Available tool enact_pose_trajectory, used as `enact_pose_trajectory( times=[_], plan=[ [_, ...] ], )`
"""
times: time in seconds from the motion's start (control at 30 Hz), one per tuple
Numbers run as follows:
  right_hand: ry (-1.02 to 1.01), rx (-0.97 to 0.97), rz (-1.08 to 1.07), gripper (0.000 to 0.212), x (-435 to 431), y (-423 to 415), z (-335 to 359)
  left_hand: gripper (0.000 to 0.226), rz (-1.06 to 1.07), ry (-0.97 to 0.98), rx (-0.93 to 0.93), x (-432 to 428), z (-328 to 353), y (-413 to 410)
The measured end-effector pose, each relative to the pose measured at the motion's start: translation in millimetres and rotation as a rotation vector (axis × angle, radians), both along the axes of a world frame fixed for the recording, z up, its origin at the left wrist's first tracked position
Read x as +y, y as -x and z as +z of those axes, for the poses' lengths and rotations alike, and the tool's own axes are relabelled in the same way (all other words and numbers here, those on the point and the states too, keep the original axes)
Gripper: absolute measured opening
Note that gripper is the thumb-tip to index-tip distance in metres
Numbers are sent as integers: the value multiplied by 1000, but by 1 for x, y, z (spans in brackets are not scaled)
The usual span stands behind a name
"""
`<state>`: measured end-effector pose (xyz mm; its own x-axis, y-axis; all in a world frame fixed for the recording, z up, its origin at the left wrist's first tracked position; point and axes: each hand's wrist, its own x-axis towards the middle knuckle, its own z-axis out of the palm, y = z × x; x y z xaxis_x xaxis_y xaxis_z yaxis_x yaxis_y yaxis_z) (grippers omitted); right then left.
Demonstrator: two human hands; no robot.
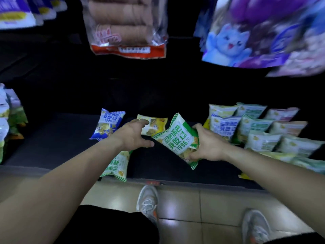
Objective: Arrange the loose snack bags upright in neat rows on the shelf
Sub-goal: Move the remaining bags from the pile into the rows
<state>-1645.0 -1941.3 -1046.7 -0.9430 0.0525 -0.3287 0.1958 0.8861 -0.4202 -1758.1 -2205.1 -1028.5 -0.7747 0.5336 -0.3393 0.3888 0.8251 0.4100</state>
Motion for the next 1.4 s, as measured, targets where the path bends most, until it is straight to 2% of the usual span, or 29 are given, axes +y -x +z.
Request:
enact_pose_trajectory(
  times=[0.17,0.27,0.5,0.63,0.73,0.9,1.17,1.4],
  plan=[
    [-16,35,-8,107,46,-65,46,100,-153,-181,-71,69,37,-43],
    [57,89,-59,114,58,-87,51,91,-213,-243,-117,107,46,-67],
    [110,185,-161,115,99,-103,50,81,-200,-378,-48,167,52,-83],
    [-54,116,-197,112,132,-117,40,92,-205,-296,29,199,38,-85],
    [-153,-1,-230,99,160,-129,29,97,-246,-135,116,223,21,-78],
    [-240,-173,-304,92,197,-141,17,102,-256,60,267,265,-20,-62],
    [-211,-219,-379,85,222,-141,4,96,-194,184,235,303,-92,-50],
    [-194,-243,-383,89,222,-131,-1,81,-173,205,177,327,-111,-49]
  ],
)
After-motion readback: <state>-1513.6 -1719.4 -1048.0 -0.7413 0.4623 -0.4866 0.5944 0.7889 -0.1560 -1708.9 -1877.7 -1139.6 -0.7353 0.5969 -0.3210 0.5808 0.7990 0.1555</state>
